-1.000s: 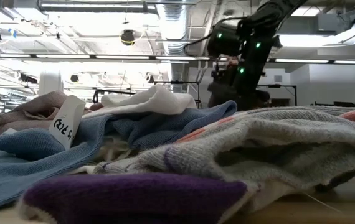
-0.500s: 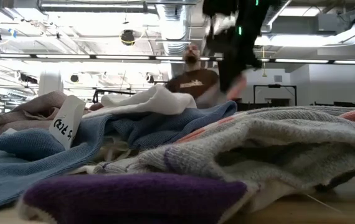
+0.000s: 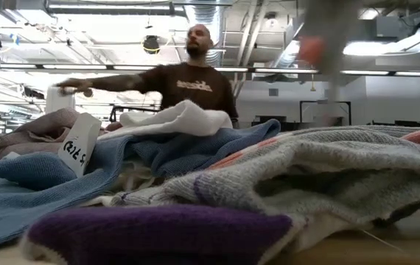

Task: Pick & Place Cloths
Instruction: Put the top gray patterned sock into the red bin

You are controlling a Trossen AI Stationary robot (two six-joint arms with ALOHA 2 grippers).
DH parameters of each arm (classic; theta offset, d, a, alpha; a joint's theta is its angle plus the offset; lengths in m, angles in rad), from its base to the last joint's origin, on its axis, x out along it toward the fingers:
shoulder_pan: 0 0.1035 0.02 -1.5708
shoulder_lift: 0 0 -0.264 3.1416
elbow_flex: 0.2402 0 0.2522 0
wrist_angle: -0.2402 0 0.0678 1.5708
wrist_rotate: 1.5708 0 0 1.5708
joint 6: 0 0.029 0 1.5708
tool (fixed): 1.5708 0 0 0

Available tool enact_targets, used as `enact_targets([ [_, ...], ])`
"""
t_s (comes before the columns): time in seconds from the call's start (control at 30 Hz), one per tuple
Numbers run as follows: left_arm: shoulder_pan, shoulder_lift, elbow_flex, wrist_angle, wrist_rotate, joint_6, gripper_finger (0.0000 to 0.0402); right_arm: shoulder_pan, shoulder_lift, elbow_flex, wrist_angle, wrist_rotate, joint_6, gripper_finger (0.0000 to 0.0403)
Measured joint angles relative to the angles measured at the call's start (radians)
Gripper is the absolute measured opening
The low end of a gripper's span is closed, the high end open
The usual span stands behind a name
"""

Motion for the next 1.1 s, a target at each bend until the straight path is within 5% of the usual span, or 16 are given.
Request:
enact_targets([
  [0.33, 0.000, 0.000, 0.000, 0.008, -0.027, 0.000, 0.0163, 0.318, -0.049, 0.000, -0.094, 0.030, 0.375, 0.0002],
  [0.6, 0.000, 0.000, 0.000, 0.015, -0.027, -0.006, 0.0163, 0.352, 0.001, -0.001, -0.318, 0.006, 0.525, 0.0002],
  [0.8, 0.000, 0.005, 0.000, 0.018, -0.028, -0.006, 0.0163, 0.353, 0.047, -0.017, -0.261, -0.014, 0.546, 0.0002],
  [0.97, 0.000, 0.006, 0.000, 0.019, -0.030, -0.007, 0.0163, 0.361, 0.128, -0.018, -0.250, -0.165, 0.542, 0.0002],
  [1.1, 0.000, 0.006, 0.000, 0.020, -0.031, -0.007, 0.0163, 0.419, 0.174, -0.018, -0.153, -0.390, 0.548, 0.0002],
])
